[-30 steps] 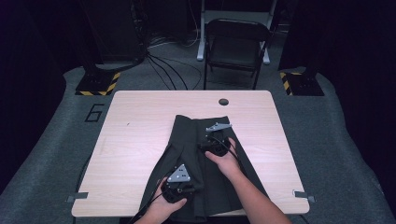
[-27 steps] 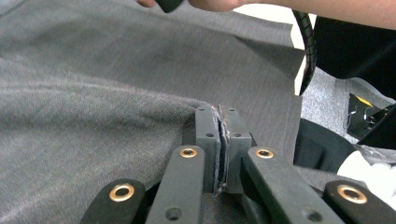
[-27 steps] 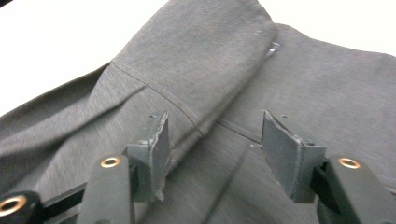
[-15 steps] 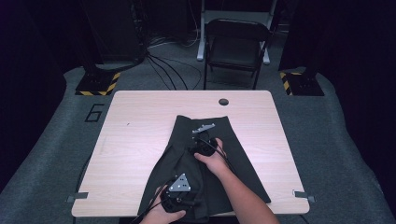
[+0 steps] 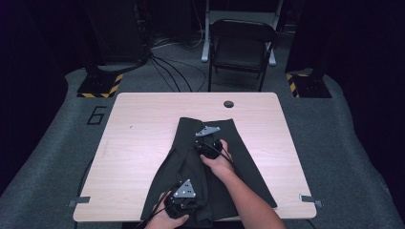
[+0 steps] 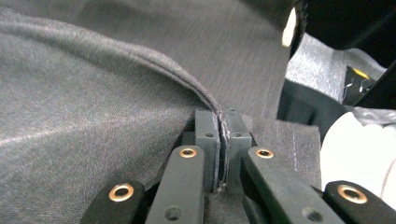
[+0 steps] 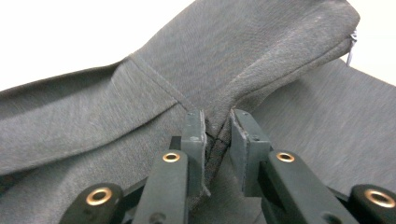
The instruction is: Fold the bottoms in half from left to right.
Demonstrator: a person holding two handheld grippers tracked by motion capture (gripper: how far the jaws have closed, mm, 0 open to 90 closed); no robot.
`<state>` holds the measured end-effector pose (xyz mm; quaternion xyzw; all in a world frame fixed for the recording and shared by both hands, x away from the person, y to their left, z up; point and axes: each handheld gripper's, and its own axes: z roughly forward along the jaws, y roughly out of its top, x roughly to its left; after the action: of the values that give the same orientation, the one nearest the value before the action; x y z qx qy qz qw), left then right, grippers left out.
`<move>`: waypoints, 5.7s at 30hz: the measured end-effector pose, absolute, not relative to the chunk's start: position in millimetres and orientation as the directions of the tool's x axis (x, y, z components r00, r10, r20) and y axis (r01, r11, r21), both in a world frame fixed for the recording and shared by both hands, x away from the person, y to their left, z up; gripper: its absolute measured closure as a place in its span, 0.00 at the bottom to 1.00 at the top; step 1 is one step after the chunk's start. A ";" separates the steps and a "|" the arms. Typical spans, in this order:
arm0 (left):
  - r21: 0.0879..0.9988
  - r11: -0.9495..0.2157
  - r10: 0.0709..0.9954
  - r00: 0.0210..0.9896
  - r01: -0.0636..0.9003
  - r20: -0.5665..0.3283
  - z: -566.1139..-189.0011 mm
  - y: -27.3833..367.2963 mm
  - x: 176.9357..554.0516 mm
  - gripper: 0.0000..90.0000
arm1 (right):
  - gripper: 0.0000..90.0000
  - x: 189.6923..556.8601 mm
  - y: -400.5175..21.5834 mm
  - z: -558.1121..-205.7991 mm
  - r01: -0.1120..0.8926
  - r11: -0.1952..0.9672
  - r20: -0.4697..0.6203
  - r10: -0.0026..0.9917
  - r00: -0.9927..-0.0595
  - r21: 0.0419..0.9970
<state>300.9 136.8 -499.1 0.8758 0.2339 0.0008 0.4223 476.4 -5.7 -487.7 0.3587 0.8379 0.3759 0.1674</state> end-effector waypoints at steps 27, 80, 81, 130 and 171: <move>0.914 -0.321 0.332 0.933 0.248 -0.137 -381.9 139.7 310.8 0.97 | 0.87 479.7 -33.6 -379.9 0.324 0.325 -0.031 0.746 -0.665 0.888; 0.859 -0.411 0.259 0.943 0.304 -0.209 -414.1 47.5 342.6 0.97 | 0.86 495.5 -136.8 -403.0 0.420 0.393 -0.098 0.814 -0.573 0.818; 0.849 -0.422 0.264 0.939 0.318 -0.221 -422.3 43.1 345.2 0.97 | 0.86 498.3 -138.6 -413.0 0.431 0.404 -0.104 0.815 -0.570 0.807; 0.771 -0.395 0.614 0.768 0.499 -0.182 -478.0 187.8 337.8 0.51 | 0.71 517.9 -156.2 -495.9 0.628 0.418 -0.105 0.875 -0.473 0.656; 0.722 -0.570 0.451 0.884 0.393 -0.126 -517.0 155.5 339.8 0.48 | 0.61 371.1 -202.3 -509.5 0.610 0.429 0.005 0.815 -0.579 0.666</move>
<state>339.8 155.5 -517.0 0.8852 0.2385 0.0362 0.3979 371.1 -202.3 -509.5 0.4292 0.8298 0.3181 0.1615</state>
